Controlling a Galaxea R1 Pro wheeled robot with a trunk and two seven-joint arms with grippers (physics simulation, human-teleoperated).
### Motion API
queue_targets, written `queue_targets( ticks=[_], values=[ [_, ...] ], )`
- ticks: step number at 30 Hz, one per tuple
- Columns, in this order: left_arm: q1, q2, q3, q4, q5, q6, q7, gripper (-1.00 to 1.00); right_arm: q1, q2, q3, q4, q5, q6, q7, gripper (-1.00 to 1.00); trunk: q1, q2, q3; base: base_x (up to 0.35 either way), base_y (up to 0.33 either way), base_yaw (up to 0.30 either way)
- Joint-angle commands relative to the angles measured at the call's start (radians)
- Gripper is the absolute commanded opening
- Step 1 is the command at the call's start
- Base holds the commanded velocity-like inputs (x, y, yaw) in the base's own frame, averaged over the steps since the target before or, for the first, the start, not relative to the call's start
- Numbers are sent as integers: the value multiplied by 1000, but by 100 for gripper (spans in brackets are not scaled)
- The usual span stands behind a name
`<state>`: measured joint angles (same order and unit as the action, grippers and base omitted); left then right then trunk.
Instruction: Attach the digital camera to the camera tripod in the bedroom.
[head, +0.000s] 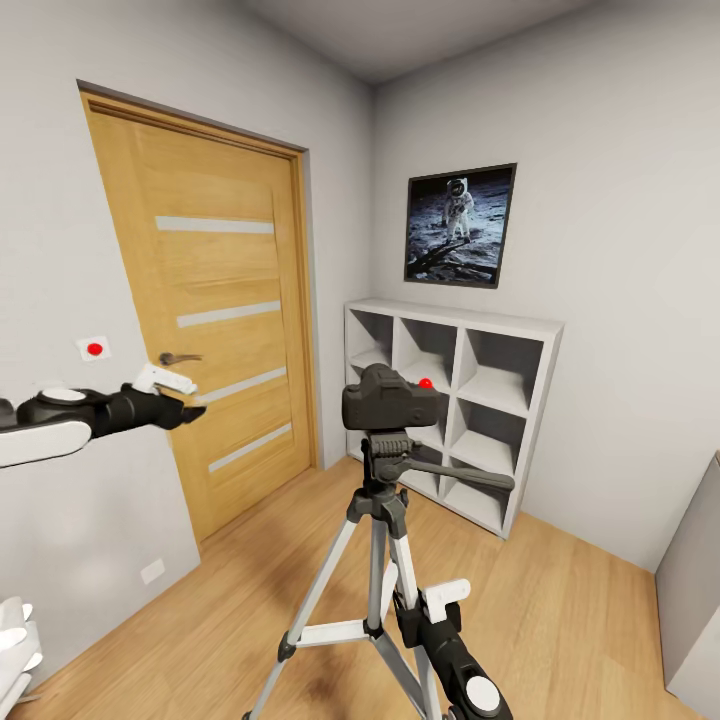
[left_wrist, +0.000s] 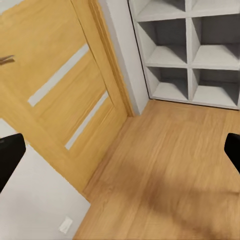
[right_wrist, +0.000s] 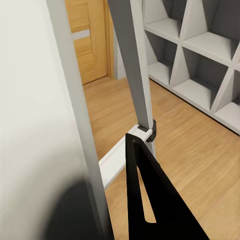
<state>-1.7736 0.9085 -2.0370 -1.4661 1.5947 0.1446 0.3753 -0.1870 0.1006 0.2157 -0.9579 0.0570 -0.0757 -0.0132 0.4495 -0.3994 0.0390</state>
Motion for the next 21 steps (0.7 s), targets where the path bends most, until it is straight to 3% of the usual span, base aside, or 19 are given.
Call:
queue_targets(
  ticks=[1,3,8,19,21],
  values=[
    [-3,1,-28,-5,6,-33,7,100,0,0,-1,1,6,-3,-1,-100,0,-1,-1,0,0,0],
    [-2,1,-82,-17,9,-118,10,100,0,0,-1,1,6,-3,-1,-100,0,-1,-1,0,0,0],
    [33,4,-138,-34,11,-246,13,100,0,1,-1,1,6,-3,-1,-100,0,-1,-1,0,0,0],
    [185,20,-160,-39,11,-428,46,100,0,0,-1,1,7,-3,-1,-100,0,-1,-1,0,0,0],
    [232,22,-164,-39,11,-486,66,100,0,0,-1,1,7,-4,-1,-100,0,-1,-1,0,0,0]
  ],
)
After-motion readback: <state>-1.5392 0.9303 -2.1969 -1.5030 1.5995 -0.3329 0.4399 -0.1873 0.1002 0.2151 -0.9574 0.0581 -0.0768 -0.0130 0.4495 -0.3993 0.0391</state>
